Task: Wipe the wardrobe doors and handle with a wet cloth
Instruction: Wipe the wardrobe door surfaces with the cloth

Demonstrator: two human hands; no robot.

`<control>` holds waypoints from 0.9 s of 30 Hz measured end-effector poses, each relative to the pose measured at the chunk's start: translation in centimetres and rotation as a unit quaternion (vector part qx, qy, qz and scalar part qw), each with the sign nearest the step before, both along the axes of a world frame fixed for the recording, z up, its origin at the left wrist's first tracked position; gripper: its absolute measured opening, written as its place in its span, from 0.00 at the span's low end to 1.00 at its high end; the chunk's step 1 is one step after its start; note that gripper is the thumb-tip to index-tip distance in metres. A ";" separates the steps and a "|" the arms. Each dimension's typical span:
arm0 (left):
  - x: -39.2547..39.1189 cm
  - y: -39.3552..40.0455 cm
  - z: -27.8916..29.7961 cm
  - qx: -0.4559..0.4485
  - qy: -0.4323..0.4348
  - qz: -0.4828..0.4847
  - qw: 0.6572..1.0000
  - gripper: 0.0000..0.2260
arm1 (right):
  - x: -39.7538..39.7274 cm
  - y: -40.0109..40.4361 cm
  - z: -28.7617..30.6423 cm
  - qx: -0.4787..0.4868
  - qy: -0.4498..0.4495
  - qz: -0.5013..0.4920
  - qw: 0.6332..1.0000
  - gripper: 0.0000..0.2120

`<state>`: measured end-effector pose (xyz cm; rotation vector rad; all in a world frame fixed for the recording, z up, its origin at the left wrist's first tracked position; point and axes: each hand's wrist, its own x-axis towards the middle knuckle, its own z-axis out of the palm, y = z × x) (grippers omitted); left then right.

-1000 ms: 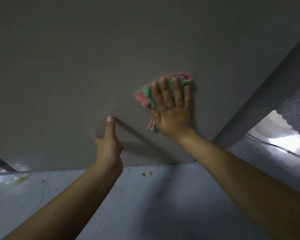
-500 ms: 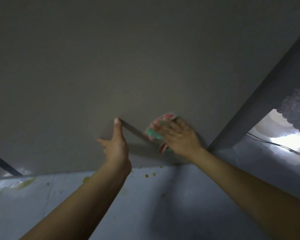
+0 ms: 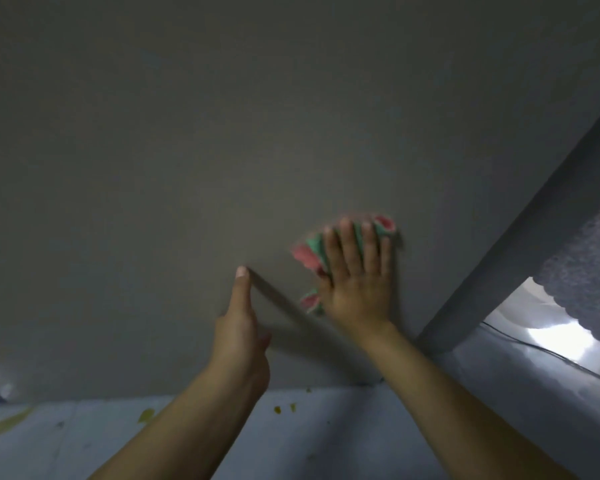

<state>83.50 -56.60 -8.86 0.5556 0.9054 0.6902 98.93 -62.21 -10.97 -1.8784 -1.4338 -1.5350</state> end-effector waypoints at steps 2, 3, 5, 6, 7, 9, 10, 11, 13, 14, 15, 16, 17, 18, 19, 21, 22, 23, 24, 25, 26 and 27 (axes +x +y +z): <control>-0.3 0.0 0.3 -0.010 0.003 0.000 1.000 0.15 | 1.3 -2.2 -1.8 0.010 0.027 -0.038 0.999 0.27; -0.4 0.1 0.1 -0.020 -0.005 0.000 1.000 0.15 | 1.5 -2.7 -1.7 0.028 0.060 -0.061 0.996 0.27; -0.5 0.2 0.1 -0.033 -0.017 -0.012 0.999 0.13 | 0.7 -2.0 0.3 0.084 0.152 -0.071 0.982 0.28; -0.6 0.0 0.3 -0.036 -0.027 -0.022 0.999 0.13 | -0.1 -1.1 2.0 0.111 0.173 -0.063 0.977 0.28; -0.4 0.2 0.7 -0.038 -0.043 -0.027 0.998 0.13 | -0.9 0.1 4.3 0.129 0.163 -0.054 0.977 0.27; -0.5 0.4 1.4 -0.053 -0.042 -0.026 0.997 0.14 | -3.0 2.6 8.3 0.117 0.113 -0.038 0.986 0.26; -0.4 0.6 2.0 -0.057 -0.040 -0.030 0.997 0.19 | -3.8 3.7 10.2 0.100 0.074 -0.019 0.992 0.25; -0.5 1.0 2.3 -0.070 -0.037 -0.034 0.996 0.27 | -4.7 4.6 11.7 0.074 0.042 0.008 0.996 0.25; -0.9 1.4 3.1 -0.090 -0.032 -0.042 0.995 0.39 | -5.5 5.3 13.9 0.010 -0.025 0.060 0.998 0.24; -1.1 1.5 3.4 -0.092 -0.034 -0.042 0.994 0.42 | -5.1 5.2 14.5 -0.012 -0.052 0.071 0.996 0.23; -1.1 1.5 3.5 -0.094 -0.038 -0.040 0.994 0.42 | -4.3 4.6 15.0 -0.018 -0.067 0.072 0.995 0.23; -1.1 1.5 3.5 -0.095 -0.041 -0.039 0.994 0.41 | -3.2 3.9 15.0 -0.006 -0.061 0.065 0.996 0.23; -1.1 1.4 3.4 -0.094 -0.043 -0.040 0.994 0.40 | -2.0 2.9 14.8 0.031 -0.038 0.044 0.998 0.23; -1.0 1.4 3.6 -0.088 -0.049 -0.039 0.994 0.40 | -0.7 2.0 14.4 0.084 -0.005 0.012 0.996 0.24; -0.9 1.2 3.5 -0.089 -0.052 -0.039 0.994 0.39 | 0.3 0.9 13.4 0.134 0.037 -0.023 0.990 0.24; -0.9 1.0 3.7 -0.086 -0.047 -0.039 0.994 0.40 | 1.7 -0.8 10.7 0.210 0.125 -0.070 0.967 0.26; -0.9 1.0 3.7 -0.085 -0.046 -0.038 0.995 0.39 | 2.1 -1.5 9.1 0.231 0.163 -0.081 0.956 0.27; -1.0 0.9 3.7 -0.086 -0.043 -0.037 0.995 0.39 | 2.3 -2.0 7.3 0.241 0.195 -0.094 0.946 0.27; -1.1 0.8 3.7 -0.085 -0.040 -0.039 0.995 0.38 | 2.4 -2.4 5.5 0.245 0.222 -0.107 0.938 0.27; -1.3 0.7 3.6 -0.083 -0.040 -0.040 0.995 0.38 | 2.3 -2.7 3.9 0.242 0.243 -0.117 0.932 0.27; -1.4 0.5 3.5 -0.081 -0.039 -0.041 0.995 0.37 | 2.2 -3.0 2.3 0.236 0.257 -0.121 0.929 0.27; -1.6 0.3 3.5 -0.080 -0.038 -0.043 0.995 0.36 | 2.1 -3.1 1.0 0.232 0.268 -0.120 0.927 0.27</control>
